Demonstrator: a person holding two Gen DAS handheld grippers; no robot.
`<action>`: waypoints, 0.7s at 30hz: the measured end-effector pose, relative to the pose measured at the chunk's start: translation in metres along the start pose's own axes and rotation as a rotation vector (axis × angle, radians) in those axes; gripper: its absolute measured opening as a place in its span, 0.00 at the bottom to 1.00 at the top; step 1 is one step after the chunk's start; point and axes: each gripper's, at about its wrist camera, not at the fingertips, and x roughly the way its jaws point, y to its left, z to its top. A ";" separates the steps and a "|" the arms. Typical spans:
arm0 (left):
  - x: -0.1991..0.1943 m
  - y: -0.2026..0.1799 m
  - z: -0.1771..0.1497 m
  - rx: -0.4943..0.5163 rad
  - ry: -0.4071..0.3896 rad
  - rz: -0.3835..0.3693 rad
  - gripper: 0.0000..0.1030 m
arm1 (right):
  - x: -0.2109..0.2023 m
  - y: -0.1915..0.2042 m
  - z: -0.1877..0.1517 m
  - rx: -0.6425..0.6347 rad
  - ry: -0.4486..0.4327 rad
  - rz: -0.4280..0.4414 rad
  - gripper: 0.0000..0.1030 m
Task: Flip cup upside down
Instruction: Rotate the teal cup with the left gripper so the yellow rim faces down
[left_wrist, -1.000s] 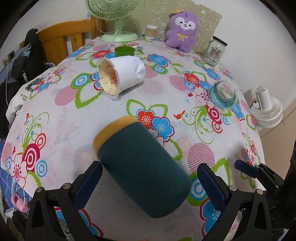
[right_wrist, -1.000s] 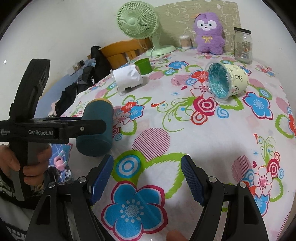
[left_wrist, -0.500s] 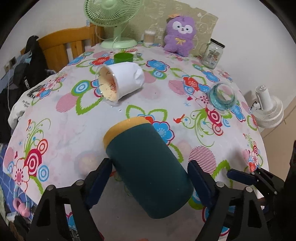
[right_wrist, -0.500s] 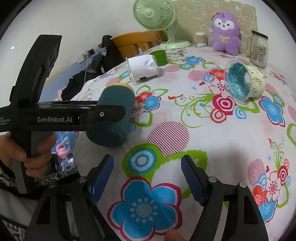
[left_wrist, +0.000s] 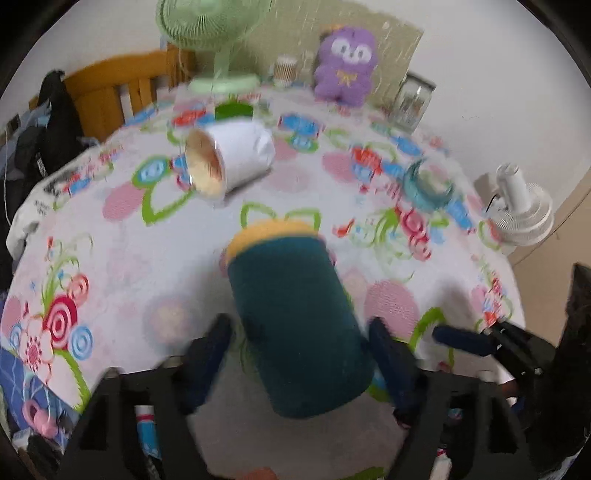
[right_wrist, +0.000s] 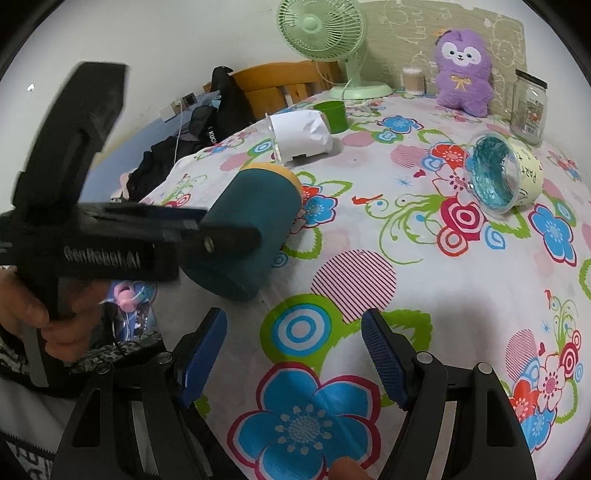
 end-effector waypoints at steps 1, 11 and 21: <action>0.004 0.000 -0.001 -0.004 0.019 0.013 0.89 | 0.000 0.001 0.000 -0.002 0.001 -0.002 0.76; 0.018 0.001 -0.007 -0.021 0.067 -0.015 0.76 | -0.002 -0.002 -0.003 0.008 0.000 -0.008 0.76; -0.010 0.000 0.002 0.029 -0.069 0.013 0.72 | -0.001 0.000 -0.002 0.009 -0.002 -0.004 0.76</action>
